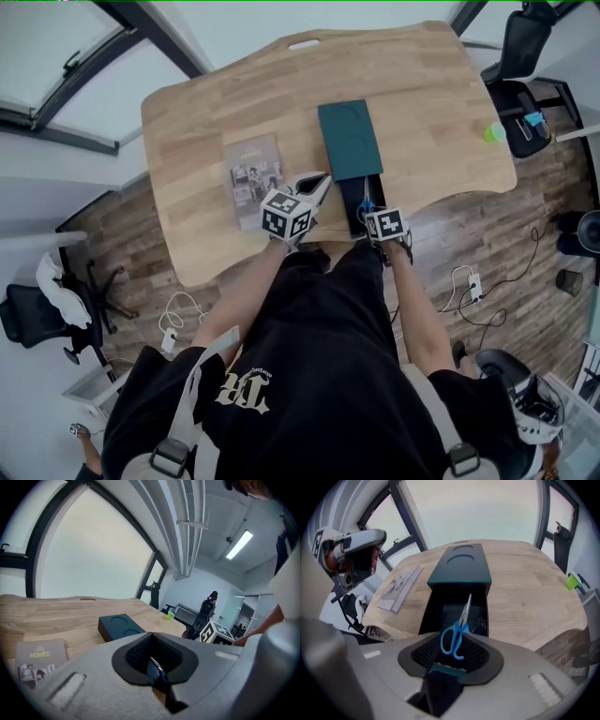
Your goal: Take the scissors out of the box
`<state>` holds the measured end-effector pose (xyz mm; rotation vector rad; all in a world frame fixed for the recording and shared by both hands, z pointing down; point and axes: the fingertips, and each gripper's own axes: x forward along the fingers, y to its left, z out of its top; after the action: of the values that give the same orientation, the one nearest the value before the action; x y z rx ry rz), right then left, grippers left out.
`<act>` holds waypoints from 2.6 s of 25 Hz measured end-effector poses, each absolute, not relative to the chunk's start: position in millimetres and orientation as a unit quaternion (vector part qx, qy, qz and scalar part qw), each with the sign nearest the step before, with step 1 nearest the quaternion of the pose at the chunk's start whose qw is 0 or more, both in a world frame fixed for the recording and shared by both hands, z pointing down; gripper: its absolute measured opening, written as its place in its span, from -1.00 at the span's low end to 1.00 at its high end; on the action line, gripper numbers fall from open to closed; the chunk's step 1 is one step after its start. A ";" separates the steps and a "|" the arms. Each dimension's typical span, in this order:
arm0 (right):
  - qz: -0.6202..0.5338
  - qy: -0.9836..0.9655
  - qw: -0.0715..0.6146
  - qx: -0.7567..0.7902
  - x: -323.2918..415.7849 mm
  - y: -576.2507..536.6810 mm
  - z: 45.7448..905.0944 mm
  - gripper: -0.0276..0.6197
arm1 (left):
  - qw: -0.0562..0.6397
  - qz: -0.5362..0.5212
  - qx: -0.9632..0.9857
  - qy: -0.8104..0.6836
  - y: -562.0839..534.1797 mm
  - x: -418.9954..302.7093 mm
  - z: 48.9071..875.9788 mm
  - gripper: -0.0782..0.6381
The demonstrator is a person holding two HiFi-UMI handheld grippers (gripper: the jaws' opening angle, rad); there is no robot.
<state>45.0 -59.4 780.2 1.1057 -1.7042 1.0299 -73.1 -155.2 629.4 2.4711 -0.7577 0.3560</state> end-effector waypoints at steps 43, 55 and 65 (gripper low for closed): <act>0.391 -0.647 0.515 0.404 44.2 -61.7 825.2 -0.65 | 0.276 0.135 0.902 -0.305 -184.8 -122.9 641.3 -0.78; 0.390 -0.662 0.504 0.394 38.1 -58.2 812.9 -0.65 | 0.274 0.129 0.900 -0.314 -179.2 -131.8 638.0 -0.78; 0.382 -0.678 0.481 0.403 32.2 -45.7 794.8 -0.65 | 0.266 0.135 0.906 -0.299 -161.5 -121.3 636.0 -0.78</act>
<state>32.2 -45.7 794.8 0.9825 -1.6542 0.9325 -121.3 -161.5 636.0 2.4469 -0.8079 0.3641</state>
